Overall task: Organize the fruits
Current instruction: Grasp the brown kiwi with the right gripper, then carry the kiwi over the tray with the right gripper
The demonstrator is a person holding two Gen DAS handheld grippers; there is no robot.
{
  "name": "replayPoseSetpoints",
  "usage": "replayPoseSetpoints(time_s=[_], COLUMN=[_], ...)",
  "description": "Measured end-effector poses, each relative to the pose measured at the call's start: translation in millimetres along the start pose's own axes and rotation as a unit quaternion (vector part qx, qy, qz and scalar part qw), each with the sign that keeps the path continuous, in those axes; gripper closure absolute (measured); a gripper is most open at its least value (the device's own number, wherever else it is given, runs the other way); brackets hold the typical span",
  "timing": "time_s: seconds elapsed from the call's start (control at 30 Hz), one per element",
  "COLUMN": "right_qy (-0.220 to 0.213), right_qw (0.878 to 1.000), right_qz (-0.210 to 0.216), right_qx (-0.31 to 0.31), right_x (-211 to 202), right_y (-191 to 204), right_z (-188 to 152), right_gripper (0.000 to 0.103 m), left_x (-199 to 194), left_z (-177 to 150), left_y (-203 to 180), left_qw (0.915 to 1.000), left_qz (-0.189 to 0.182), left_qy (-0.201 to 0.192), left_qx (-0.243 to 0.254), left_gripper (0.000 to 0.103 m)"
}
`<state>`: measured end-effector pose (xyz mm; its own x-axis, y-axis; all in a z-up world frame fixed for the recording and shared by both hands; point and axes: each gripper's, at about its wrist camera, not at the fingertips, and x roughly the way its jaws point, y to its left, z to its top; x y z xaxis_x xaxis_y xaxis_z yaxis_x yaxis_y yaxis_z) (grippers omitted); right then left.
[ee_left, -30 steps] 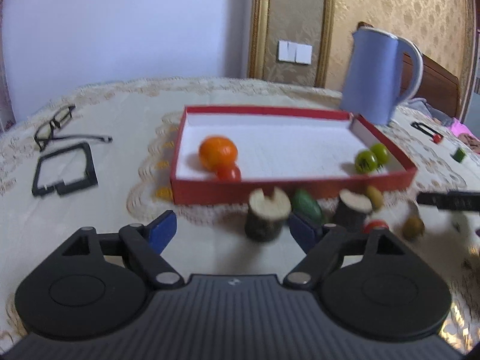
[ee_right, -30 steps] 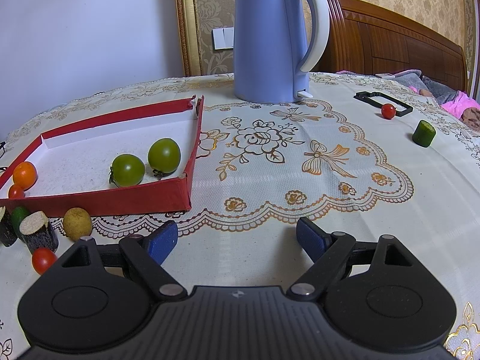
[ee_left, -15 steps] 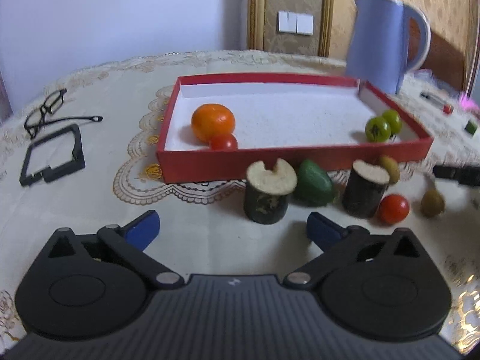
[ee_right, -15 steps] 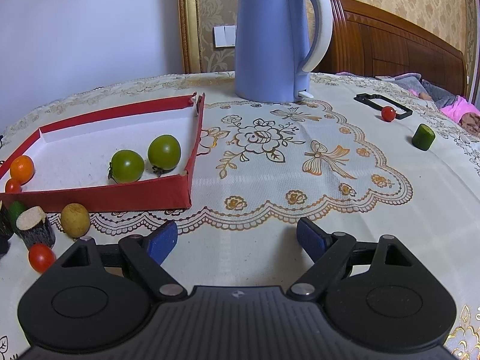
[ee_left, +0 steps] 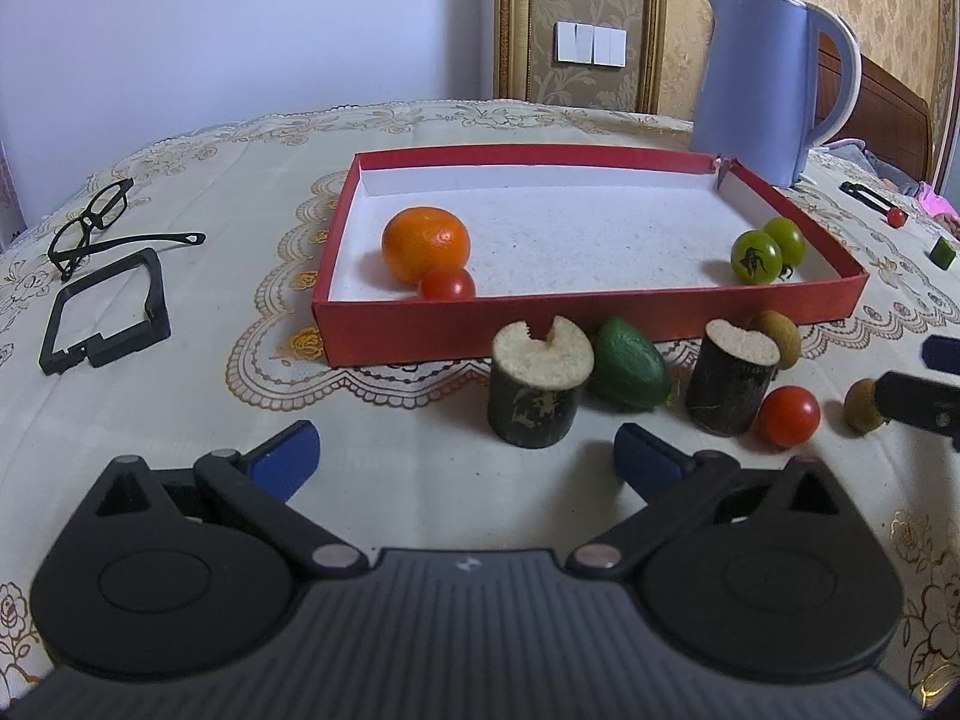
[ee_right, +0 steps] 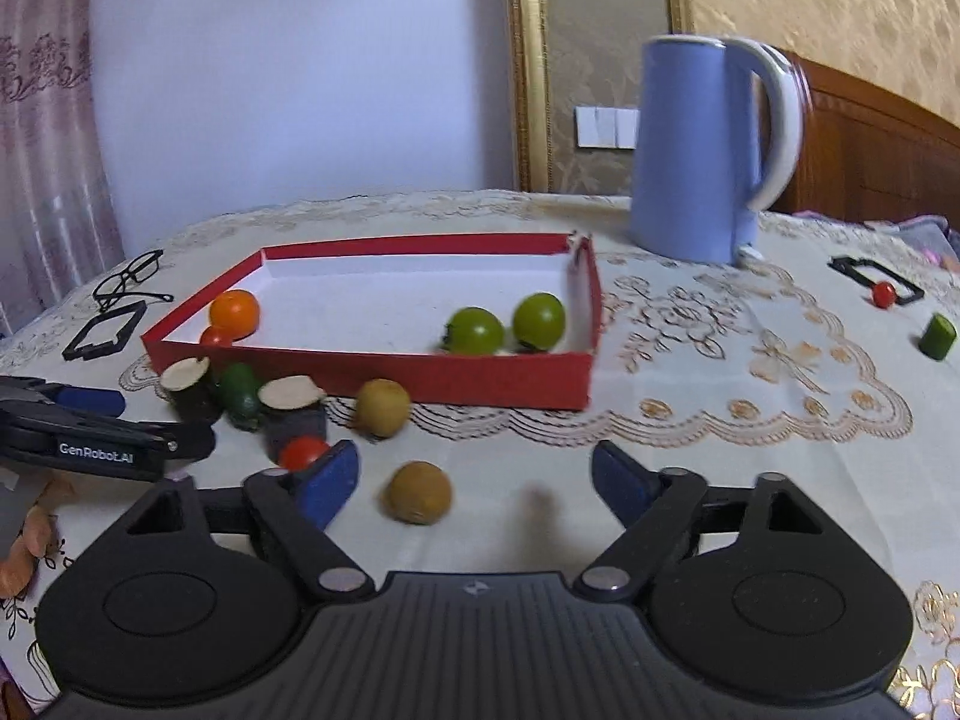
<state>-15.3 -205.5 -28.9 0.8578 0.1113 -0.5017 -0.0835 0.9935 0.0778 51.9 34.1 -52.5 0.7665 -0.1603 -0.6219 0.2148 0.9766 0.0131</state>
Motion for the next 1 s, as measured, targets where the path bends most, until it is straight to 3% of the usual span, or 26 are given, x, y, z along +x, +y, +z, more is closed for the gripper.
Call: replayPoseSetpoints(time_s=[0.03, 0.13, 0.4, 0.73, 1.0], right_qy=[0.005, 0.023, 0.039, 0.006, -0.030], right_qw=[1.000, 1.000, 0.999, 0.999, 0.999], right_qz=[-0.001, 0.006, 0.008, 0.005, 0.007], right_qx=[-0.005, -0.001, -0.019, -0.033, -0.017], right_x=[4, 16, 26, 12, 11], right_y=[2, 4, 12, 14, 4], right_z=[1, 2, -2, 1, 41], right_gripper=[0.026, 0.047, 0.077, 0.077, 0.077], left_x=[0, 0, 0, 0, 0], left_z=[0, 0, 0, 0, 0], left_y=[0, 0, 0, 0, 0], left_qw=[1.0000, 1.0000, 1.0000, 1.0000, 1.0000], left_qz=[0.000, 0.000, 0.000, 0.000, 0.000], left_qy=[0.000, 0.000, 0.000, 0.000, 0.000], left_qx=[0.000, 0.000, 0.000, 0.000, 0.000], left_gripper=[0.000, 0.000, 0.000, 0.000, 0.000])
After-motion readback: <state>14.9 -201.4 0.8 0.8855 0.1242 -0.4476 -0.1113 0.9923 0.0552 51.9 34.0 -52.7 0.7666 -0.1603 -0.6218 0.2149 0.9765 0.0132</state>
